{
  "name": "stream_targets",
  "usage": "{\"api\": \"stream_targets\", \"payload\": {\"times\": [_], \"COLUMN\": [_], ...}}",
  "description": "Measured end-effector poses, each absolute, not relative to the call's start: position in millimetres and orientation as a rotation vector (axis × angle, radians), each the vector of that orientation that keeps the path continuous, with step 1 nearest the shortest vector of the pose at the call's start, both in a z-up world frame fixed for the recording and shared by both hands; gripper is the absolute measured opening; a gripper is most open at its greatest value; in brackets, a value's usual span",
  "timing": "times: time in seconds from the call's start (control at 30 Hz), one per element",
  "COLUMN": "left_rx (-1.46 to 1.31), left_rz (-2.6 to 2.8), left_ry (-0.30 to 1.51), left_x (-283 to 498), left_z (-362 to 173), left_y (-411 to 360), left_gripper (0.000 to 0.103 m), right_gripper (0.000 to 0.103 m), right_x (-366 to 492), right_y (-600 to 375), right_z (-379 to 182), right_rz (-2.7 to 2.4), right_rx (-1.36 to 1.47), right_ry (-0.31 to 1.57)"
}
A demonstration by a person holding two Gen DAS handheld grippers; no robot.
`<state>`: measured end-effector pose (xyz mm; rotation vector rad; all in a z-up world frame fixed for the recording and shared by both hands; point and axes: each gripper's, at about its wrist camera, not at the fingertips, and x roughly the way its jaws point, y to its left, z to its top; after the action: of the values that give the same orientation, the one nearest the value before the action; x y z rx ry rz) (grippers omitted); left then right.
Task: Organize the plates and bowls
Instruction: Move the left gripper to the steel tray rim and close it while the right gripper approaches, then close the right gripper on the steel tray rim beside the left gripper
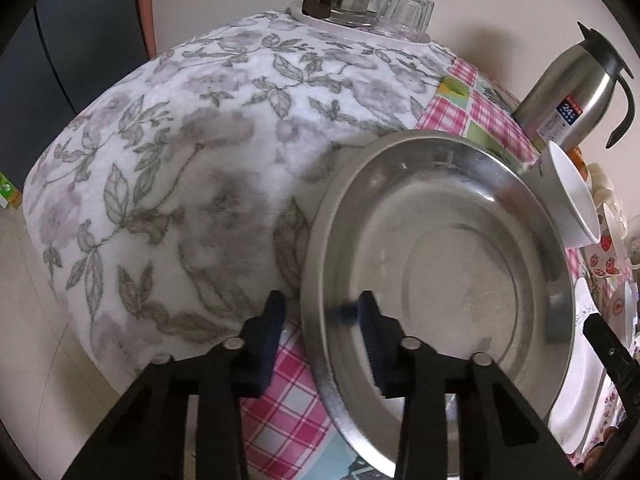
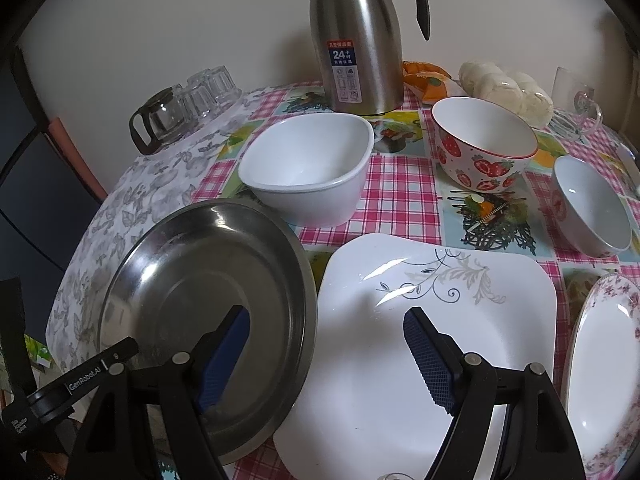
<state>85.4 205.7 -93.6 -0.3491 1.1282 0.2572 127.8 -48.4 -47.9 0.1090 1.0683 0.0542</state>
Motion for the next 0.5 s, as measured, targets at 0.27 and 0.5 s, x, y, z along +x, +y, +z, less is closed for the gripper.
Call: {"api": "stream_targets", "payload": {"times": [0.27,0.5], "left_rx": [-0.429,-0.504], "left_rz": [0.253,0.297], "left_ry": [1.084,1.06], "left_x": [78,70], "left_z": [-92,-92], "left_y": [216,235], "left_gripper": [0.018,0.017], "right_gripper": [0.082,0.077], "right_x": [128,125], "right_y": [-47,-32], "right_z": [-49,-47], "right_rz": [0.056,0.106], "right_rx": [0.097,0.051], "right_ry": [1.065,1.041]}}
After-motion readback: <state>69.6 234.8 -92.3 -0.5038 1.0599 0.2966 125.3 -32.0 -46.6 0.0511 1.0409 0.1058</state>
